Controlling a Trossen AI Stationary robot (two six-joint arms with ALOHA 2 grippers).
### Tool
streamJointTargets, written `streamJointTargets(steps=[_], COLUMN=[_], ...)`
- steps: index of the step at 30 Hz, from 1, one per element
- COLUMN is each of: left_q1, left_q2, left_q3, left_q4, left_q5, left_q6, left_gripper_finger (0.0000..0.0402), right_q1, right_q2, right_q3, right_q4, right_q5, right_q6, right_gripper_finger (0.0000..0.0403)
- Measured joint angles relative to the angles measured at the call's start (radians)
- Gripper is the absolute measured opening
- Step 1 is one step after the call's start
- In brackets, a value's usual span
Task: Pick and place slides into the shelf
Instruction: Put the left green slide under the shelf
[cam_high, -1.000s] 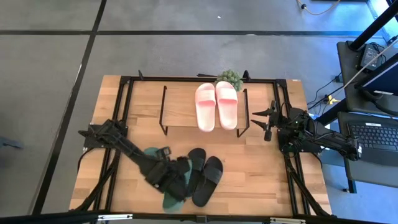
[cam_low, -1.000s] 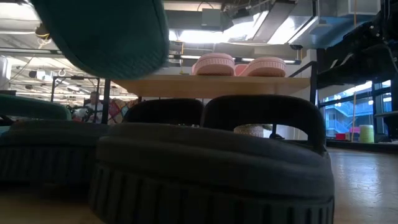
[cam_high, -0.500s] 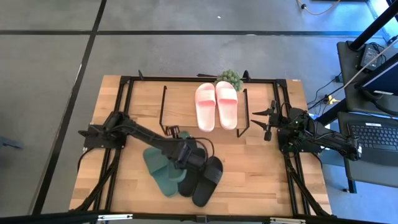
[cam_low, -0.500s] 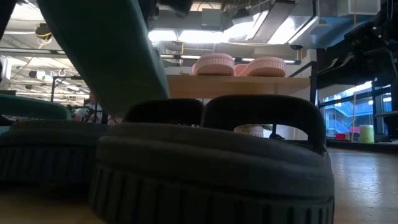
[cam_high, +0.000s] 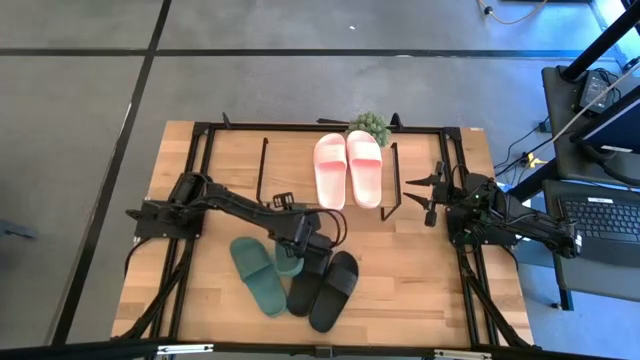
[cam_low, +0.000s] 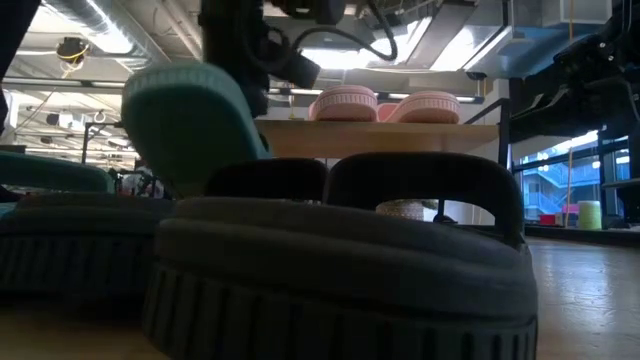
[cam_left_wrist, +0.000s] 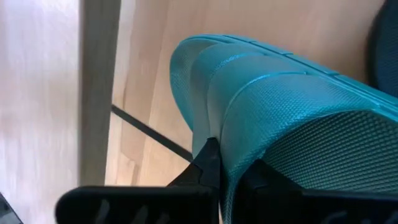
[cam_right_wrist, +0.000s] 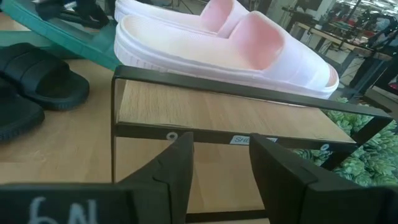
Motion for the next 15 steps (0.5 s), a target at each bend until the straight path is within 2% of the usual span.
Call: streamJointTargets(steps=[7, 15], left_q1=[0.000, 0.000], left_q2=[0.000, 0.001], left_q3=[-0.051, -0.055], left_q4=[0.034, 0.035], left_q5=[-0.013, -0.014], left_q6=[-0.007, -0.007], left_gripper_finger=[0.0006, 0.0051], right_q1=[0.000, 0.000], right_q2=[0.000, 0.000], right_q3=[0.000, 0.000], right_q4=[0.000, -0.001], right_q5=[0.000, 0.000], right_q6=[0.000, 0.000], right_gripper_finger=[0.0157, 0.0157])
